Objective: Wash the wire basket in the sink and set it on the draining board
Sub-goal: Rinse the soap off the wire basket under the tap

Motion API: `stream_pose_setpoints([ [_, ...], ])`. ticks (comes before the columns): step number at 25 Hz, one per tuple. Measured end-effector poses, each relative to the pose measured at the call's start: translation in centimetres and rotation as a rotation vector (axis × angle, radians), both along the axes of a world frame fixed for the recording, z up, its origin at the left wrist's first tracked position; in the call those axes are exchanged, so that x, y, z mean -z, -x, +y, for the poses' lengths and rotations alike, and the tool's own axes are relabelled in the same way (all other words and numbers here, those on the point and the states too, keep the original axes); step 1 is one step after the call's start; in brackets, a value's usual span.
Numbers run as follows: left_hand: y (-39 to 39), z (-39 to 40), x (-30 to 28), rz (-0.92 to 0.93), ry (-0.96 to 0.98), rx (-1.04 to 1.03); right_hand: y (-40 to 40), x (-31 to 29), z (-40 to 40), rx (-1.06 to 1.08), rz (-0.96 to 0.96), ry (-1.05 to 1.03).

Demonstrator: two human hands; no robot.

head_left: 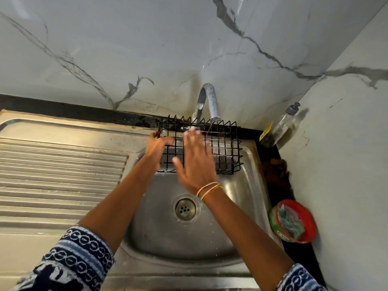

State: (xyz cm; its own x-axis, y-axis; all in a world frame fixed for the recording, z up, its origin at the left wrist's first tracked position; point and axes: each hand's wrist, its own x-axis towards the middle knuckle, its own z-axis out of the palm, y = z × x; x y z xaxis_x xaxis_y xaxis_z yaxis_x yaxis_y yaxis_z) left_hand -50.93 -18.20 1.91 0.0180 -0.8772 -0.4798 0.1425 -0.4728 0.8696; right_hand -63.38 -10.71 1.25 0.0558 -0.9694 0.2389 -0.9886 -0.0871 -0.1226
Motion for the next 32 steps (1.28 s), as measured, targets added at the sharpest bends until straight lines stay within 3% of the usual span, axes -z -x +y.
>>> stream_pose_setpoints([
  [2,-1.0,0.0,0.3,0.017,0.016,-0.009,0.8,-0.2,-0.2,-0.136,0.053,0.040],
  [6,-3.0,-0.4,0.5,0.060,0.013,-0.024,4.4,-0.7,-1.9,0.345,-0.109,0.116],
  [7,-2.9,-0.6,0.5,0.041,0.017,-0.024,3.1,-0.8,-1.9,0.332,-0.144,0.093],
  [10,-2.3,-0.2,0.6,0.007,0.016,-0.005,-0.2,-0.5,-1.8,-0.111,0.067,0.064],
  [11,-2.3,0.0,0.8,0.029,0.018,0.000,0.8,-0.9,-2.6,-0.157,0.100,0.075],
  [15,-3.1,-0.1,0.7,0.081,-0.013,-0.026,4.2,-2.3,-6.3,0.393,-0.095,0.135],
  [16,-3.1,-0.2,0.7,0.072,-0.011,-0.019,2.8,-2.5,-6.7,0.358,-0.109,0.120],
  [19,-3.1,-0.1,0.6,0.032,0.016,0.009,-0.9,-2.7,-6.7,-0.140,0.101,0.124],
  [20,-3.2,0.0,0.6,0.029,0.020,0.007,0.3,-2.6,-6.9,-0.219,0.150,0.118],
  [21,-3.3,0.0,0.6,0.032,0.024,-0.001,2.1,-2.5,-7.1,-0.185,0.159,0.129],
  [25,-3.9,-0.3,1.0,0.062,0.036,0.014,6.0,-1.8,-6.5,0.346,-0.068,0.186],
  [30,-1.4,0.2,0.9,0.045,0.066,0.090,0.6,-0.7,-3.6,-0.122,0.057,0.111],
  [32,-1.4,0.6,1.2,0.061,0.066,0.090,4.5,-0.3,-3.9,-0.010,0.070,0.133],
])
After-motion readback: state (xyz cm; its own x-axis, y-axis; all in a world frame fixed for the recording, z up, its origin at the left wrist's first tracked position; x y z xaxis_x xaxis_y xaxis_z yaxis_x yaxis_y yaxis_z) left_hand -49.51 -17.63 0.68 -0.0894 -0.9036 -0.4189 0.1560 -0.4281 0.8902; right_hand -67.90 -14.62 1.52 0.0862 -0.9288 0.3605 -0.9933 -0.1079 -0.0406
